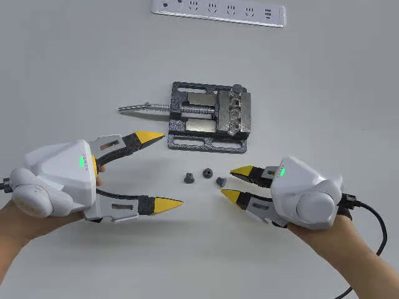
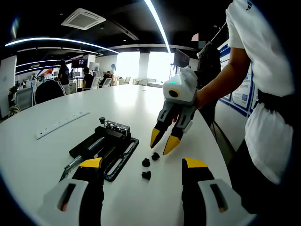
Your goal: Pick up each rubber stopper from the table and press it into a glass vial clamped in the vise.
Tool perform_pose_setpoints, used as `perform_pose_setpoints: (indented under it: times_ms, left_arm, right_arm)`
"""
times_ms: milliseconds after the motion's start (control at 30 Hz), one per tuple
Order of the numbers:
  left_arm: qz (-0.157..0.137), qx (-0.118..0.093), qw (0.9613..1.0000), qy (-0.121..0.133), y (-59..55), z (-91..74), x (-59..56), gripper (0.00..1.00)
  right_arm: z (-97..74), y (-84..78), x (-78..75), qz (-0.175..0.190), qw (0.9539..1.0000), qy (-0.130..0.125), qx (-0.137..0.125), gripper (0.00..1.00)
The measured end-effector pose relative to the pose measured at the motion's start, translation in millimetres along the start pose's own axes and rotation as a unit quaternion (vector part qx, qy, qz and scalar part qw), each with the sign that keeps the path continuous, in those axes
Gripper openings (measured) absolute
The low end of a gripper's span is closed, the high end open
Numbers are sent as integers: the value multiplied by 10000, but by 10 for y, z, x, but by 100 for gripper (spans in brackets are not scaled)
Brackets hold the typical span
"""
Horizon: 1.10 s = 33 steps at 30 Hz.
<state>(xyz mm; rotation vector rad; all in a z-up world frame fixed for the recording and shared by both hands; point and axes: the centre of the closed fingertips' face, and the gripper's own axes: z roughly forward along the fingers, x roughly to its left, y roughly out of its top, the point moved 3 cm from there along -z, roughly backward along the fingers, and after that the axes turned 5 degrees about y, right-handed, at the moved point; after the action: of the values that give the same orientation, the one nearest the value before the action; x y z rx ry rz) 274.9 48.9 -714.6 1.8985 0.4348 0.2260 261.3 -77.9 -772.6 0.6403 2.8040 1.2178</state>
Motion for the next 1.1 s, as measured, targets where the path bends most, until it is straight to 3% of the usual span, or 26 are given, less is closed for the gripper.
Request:
perform_pose_setpoints:
  times_ms: [433, 1100]
  left_arm:
    - [-38, 31, 10000, -23, -44, -9, -34, 64]
    - [-72, 32, 10000, -45, -64, -9, -58, 64]
  right_arm:
    - [77, -18, 23, 73, 9998, -69, -168, 20]
    - [119, -40, -9, 38, 9997, -168, -191, 13]
